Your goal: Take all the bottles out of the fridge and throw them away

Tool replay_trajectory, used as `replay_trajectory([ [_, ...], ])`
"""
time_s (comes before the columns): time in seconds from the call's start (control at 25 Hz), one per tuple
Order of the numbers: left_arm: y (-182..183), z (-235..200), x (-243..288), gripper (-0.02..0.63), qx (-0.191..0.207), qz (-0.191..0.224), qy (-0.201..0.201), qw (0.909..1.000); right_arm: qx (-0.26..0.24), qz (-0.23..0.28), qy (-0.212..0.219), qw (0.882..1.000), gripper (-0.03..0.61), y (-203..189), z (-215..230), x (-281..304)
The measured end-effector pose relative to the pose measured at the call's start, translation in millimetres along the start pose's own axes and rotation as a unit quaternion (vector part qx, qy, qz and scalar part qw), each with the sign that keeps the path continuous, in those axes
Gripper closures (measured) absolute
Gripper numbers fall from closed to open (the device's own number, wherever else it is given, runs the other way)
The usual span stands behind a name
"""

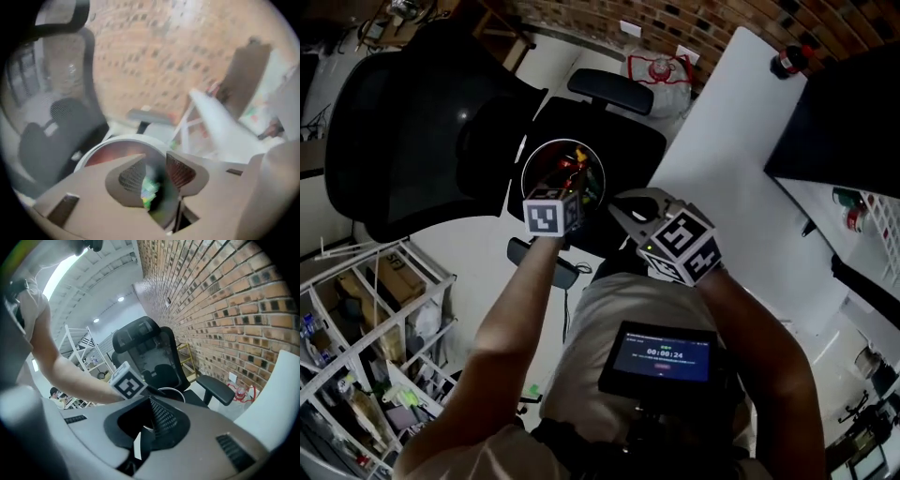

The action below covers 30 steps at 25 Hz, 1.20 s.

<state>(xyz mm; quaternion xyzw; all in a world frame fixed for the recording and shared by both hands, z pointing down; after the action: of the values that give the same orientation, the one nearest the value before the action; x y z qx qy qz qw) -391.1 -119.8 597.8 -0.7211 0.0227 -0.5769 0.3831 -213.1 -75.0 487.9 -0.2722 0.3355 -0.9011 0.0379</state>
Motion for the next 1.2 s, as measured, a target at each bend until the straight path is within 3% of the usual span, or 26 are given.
replay_trajectory([
  [0.08, 20, 24, -21, 0.502, 0.017, 0.06, -0.036, 0.9974, -0.005, 0.014, -0.002, 1.0, 0.575, 4, -5, -11],
  [0.36, 48, 86, -57, 0.59, 0.094, 0.169, -0.097, 0.9762, -0.02, 0.063, -0.016, 0.998, 0.575, 5, -10, -62],
  [0.44, 61, 101, -63, 0.604, 0.116, 0.183, -0.106, 0.9705, -0.021, 0.078, -0.02, 0.997, 0.575, 1, -9, -77],
  [0.68, 97, 150, -88, 0.611, 0.125, 0.212, -0.125, 0.9612, -0.033, 0.129, -0.033, 0.99, 0.575, -5, -9, -135],
  [0.88, 130, 202, -105, 0.612, 0.143, 0.258, -0.163, 0.9414, -0.019, 0.198, -0.063, 0.978, 0.575, -23, 1, -201],
  [1.2, 178, 290, -89, 0.612, 0.207, 0.27, -0.244, 0.9081, 0.012, 0.28, -0.136, 0.95, 0.575, -52, 24, -294],
])
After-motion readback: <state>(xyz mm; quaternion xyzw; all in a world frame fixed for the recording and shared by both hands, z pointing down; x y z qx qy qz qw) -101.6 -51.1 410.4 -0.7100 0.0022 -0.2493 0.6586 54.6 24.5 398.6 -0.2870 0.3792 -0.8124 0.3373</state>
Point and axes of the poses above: the fingertips, and each gripper's own axes: x forward along the fingers, z to its right, y out of its top, the point moved 8 cm from there along -x, backward along the fingers, and after that the axes turned 15 degrees about x, right-handed, at the moved point
